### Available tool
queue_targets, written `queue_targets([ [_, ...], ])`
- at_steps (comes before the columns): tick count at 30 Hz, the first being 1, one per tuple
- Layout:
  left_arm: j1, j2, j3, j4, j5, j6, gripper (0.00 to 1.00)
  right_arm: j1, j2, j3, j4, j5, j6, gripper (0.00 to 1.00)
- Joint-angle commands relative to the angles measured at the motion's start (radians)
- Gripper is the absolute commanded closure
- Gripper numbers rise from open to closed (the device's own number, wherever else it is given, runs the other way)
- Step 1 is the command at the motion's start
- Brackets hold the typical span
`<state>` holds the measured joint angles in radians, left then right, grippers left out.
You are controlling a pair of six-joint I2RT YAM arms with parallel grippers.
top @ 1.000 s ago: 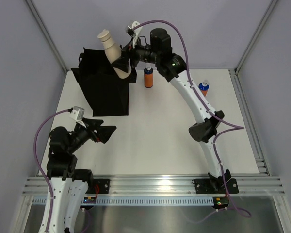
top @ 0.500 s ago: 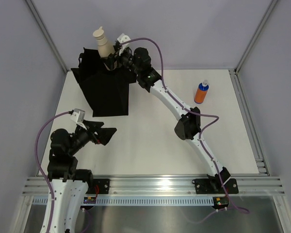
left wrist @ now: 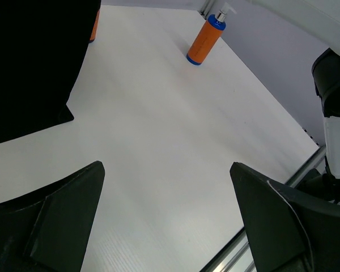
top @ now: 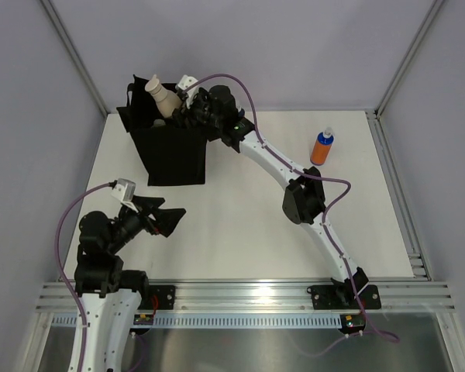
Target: Place the personal care products into the canvas bag
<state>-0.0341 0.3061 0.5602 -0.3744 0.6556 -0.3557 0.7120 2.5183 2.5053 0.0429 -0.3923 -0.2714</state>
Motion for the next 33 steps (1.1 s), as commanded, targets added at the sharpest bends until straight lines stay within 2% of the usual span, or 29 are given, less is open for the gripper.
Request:
queue_targets([
  [1, 0.002, -0.035, 0.012, 0.003, 0.013, 0.017, 0.01, 0.021, -0.121, -0.010, -0.030, -0.086, -0.078, 0.36],
  [3, 0.002, -0.054, 0.009, 0.006, 0.015, 0.015, 0.01, 0.021, -0.112, -0.013, -0.093, -0.070, -0.077, 0.24],
  [8, 0.002, -0.067, 0.007, 0.006, 0.022, 0.017, 0.01, 0.021, -0.098, -0.007, -0.120, -0.049, -0.040, 0.14],
  [9, 0.002, -0.067, 0.006, 0.006, 0.024, 0.017, 0.01, 0.023, -0.098, -0.002, -0.121, -0.046, -0.031, 0.11],
  [10, 0.002, -0.070, 0.004, 0.008, 0.022, 0.015, 0.01, 0.023, -0.098, 0.001, -0.123, -0.045, -0.016, 0.02],
  [11, 0.002, -0.073, 0.003, 0.009, 0.022, 0.014, 0.01, 0.024, -0.099, 0.001, -0.120, -0.042, -0.011, 0.01],
  [23, 0.002, -0.074, 0.003, 0.008, 0.012, 0.015, 0.01, 0.026, -0.137, 0.000, -0.109, -0.052, 0.093, 0.01],
  [29, 0.002, -0.056, 0.012, -0.001, -0.030, 0.011, 0.01, -0.005, -0.225, 0.072, -0.184, -0.264, 0.146, 0.01],
  [33, 0.002, -0.013, 0.029, 0.029, -0.137, -0.084, 0.01, -0.048, -0.305, 0.125, -0.284, -0.412, 0.196, 0.00],
])
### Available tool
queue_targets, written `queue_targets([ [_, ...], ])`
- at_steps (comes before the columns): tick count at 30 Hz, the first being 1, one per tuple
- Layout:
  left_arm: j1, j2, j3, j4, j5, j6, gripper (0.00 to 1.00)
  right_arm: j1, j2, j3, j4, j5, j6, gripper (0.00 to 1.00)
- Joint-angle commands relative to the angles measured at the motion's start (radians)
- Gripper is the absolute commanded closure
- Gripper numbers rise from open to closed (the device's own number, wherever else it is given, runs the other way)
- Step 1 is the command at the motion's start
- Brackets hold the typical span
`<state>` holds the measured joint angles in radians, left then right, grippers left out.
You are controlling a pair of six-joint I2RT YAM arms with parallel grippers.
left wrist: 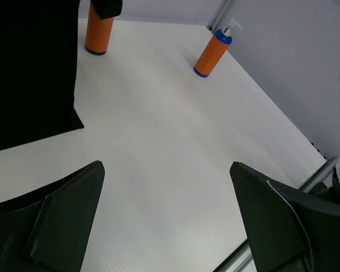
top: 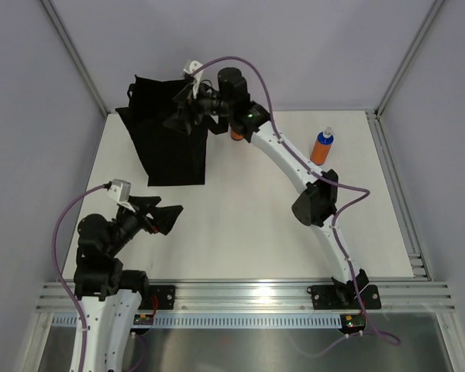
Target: Place the personal care products into the canvas bag
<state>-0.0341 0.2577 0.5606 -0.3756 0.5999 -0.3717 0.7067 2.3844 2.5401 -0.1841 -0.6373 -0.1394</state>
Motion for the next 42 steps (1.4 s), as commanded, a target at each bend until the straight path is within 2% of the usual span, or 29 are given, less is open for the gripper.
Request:
queue_targets([
  [1, 0.002, 0.066, 0.027, 0.058, -0.063, -0.082, 0.01, -0.056, -0.191, 0.094, -0.107, -0.183, 0.079, 0.01],
  [4, -0.001, 0.141, 0.048, 0.142, -0.005, -0.147, 0.04, -0.143, -0.292, 0.043, -0.187, -0.275, 0.090, 0.01],
  [6, -0.024, 0.224, 0.071, 0.162, -0.012, -0.151, 0.08, -0.202, -0.393, -0.068, -0.213, -0.306, 0.090, 0.00],
  [8, -0.137, 0.285, 0.105, 0.181, -0.078, -0.127, 0.10, -0.297, -0.456, -0.150, -0.265, -0.317, 0.075, 0.01],
  [9, -0.200, 0.310, 0.117, 0.184, -0.192, -0.115, 0.10, -0.329, -0.515, -0.234, -0.281, -0.311, 0.072, 0.01],
  [10, -0.355, 0.339, 0.131, 0.187, -0.262, -0.095, 0.10, -0.392, -0.539, -0.271, -0.293, -0.309, 0.073, 0.01],
  [11, -0.445, 0.374, 0.174, 0.181, -0.344, -0.052, 0.09, -0.423, -0.563, -0.299, -0.337, -0.303, 0.073, 0.00],
  [12, -0.525, 0.459, 0.198, 0.178, -0.515, -0.032, 0.08, -0.452, -0.615, -0.366, -0.354, -0.267, 0.073, 0.00],
  [13, -0.662, 0.509, 0.223, 0.178, -0.588, -0.012, 0.07, -0.501, -0.640, -0.404, -0.388, -0.250, 0.066, 0.00],
  [14, -0.712, 0.562, 0.278, 0.182, -0.671, 0.014, 0.06, -0.521, -0.690, -0.473, -0.406, -0.233, 0.058, 0.01],
  [15, -0.745, 0.681, 0.309, 0.185, -0.771, 0.022, 0.05, -0.538, -0.711, -0.500, -0.431, -0.184, 0.051, 0.00],
  [16, -0.775, 0.745, 0.341, 0.193, -0.805, 0.031, 0.05, -0.552, -0.728, -0.527, -0.474, -0.161, 0.047, 0.01],
  [17, -0.779, 0.812, 0.404, 0.220, -0.849, 0.042, 0.04, -0.587, -0.775, -0.611, -0.471, -0.168, 0.057, 0.01],
  [18, -0.782, 0.945, 0.438, 0.230, -0.886, 0.054, 0.04, -0.611, -0.810, -0.671, -0.418, -0.195, 0.073, 0.01],
  [20, -0.780, 1.081, 0.555, 0.263, -0.946, 0.111, 0.03, -0.689, -0.925, -0.877, -0.344, -0.339, 0.057, 0.01],
  [21, -0.771, 1.212, 0.599, 0.273, -1.001, 0.157, 0.01, -0.699, -0.957, -0.920, -0.333, -0.367, 0.011, 0.01],
  [23, -0.748, 1.335, 0.741, 0.293, -0.999, 0.186, 0.01, -0.778, -1.005, -0.986, -0.370, -0.404, -0.038, 0.00],
  [24, -0.716, 1.445, 0.790, 0.291, -0.984, 0.191, 0.01, -0.802, -1.018, -1.006, -0.376, -0.420, -0.055, 0.00],
  [28, -0.658, 1.648, 0.985, 0.345, -0.976, 0.214, 0.01, -0.894, -1.077, -1.112, -0.371, -0.478, -0.080, 0.01],
  [31, -0.641, 1.756, 1.091, 0.394, -0.995, 0.267, 0.01, -0.937, -1.116, -1.182, -0.331, -0.504, -0.071, 0.00],
  [34, -0.613, 1.843, 1.194, 0.377, -1.035, 0.251, 0.01, -0.949, -1.140, -1.212, -0.321, -0.507, -0.081, 0.00],
  [42, -0.518, 2.025, 1.369, 0.377, -0.901, 0.208, 0.01, -0.955, -1.130, -1.250, -0.301, -0.552, -0.088, 0.01],
])
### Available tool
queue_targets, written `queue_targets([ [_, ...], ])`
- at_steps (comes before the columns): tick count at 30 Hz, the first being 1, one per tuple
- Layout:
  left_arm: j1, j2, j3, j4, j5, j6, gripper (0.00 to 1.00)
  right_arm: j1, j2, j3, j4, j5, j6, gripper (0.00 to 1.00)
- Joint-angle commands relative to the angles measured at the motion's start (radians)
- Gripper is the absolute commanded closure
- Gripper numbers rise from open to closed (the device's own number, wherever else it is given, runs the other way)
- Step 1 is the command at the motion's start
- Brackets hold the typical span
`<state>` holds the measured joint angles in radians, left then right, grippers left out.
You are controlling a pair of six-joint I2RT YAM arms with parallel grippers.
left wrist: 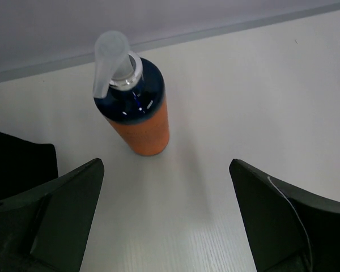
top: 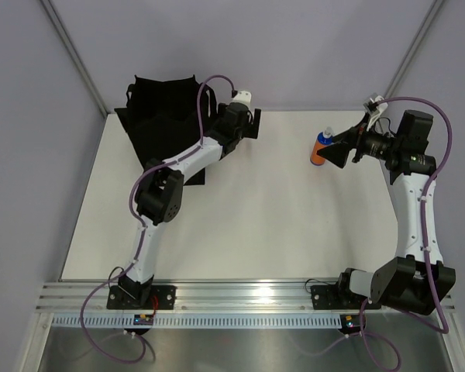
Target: Place the personal care products into the canvas bag
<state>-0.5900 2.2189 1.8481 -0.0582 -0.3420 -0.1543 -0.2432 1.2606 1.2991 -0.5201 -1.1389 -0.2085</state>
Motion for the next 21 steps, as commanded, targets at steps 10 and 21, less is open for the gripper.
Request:
queue_targets([
  [10, 0.087, 0.229, 0.224, 0.155, 0.080, 0.001, 0.01, -0.004, -0.029, -0.006, 0.026, -0.076, -0.015, 0.01],
  [21, 0.127, 0.340, 0.398, 0.201, 0.118, -0.105, 0.10, -0.004, -0.044, -0.004, 0.034, -0.091, -0.006, 0.01],
])
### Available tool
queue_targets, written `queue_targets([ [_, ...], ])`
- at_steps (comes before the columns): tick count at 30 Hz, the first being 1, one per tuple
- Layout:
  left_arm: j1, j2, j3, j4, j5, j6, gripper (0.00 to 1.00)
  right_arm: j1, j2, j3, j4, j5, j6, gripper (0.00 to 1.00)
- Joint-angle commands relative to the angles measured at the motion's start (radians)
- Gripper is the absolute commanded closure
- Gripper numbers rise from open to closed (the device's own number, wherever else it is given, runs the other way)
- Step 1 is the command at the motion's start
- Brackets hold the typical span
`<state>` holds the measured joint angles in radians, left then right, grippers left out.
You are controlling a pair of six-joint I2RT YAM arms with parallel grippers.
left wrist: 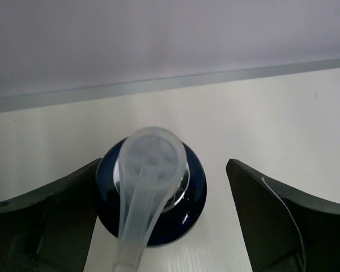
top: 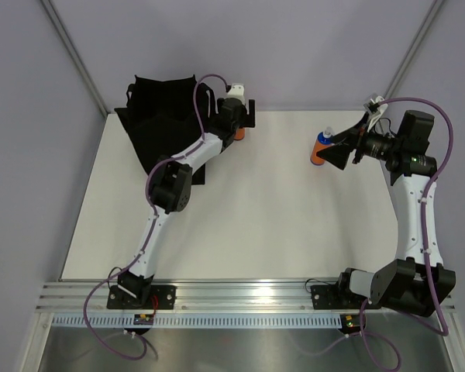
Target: Place the personal care products into the canvas bag
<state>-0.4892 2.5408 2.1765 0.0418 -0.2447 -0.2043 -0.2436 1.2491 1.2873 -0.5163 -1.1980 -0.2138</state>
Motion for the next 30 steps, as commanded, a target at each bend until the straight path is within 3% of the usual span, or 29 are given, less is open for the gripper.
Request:
queue_targets([
  [1, 0.029, 0.024, 0.077, 0.101, 0.031, -0.066, 0.14, -0.003, -0.034, 0.007, 0.030, -0.032, -0.001, 0.01],
  [7, 0.043, 0.032, 0.077, 0.096, 0.054, -0.104, 0.38, -0.003, -0.043, 0.009, 0.027, -0.035, -0.001, 0.00],
  [11, 0.043, 0.004, 0.016, 0.124, 0.067, -0.101, 0.63, -0.003, -0.043, 0.009, 0.024, -0.031, -0.007, 0.01],
  [13, 0.043, -0.023, -0.018, 0.141, 0.085, -0.092, 0.71, -0.003, -0.043, 0.007, 0.019, -0.028, -0.010, 0.01],
  [14, 0.043, -0.034, -0.042, 0.145, 0.088, -0.077, 0.84, -0.003, -0.043, 0.009, 0.021, -0.028, -0.010, 0.01],
  [18, 0.038, -0.105, -0.140, 0.196, 0.131, -0.049, 1.00, -0.003, -0.042, 0.006, 0.018, -0.018, -0.018, 0.00],
  [26, -0.044, -0.432, -0.417, 0.296, 0.353, 0.031, 1.00, -0.003, -0.050, 0.000, 0.018, -0.017, -0.022, 0.00],
  [30, -0.049, -0.566, -0.455, 0.201, 0.481, -0.010, 1.00, -0.002, -0.053, -0.009, 0.027, -0.018, -0.016, 0.01],
])
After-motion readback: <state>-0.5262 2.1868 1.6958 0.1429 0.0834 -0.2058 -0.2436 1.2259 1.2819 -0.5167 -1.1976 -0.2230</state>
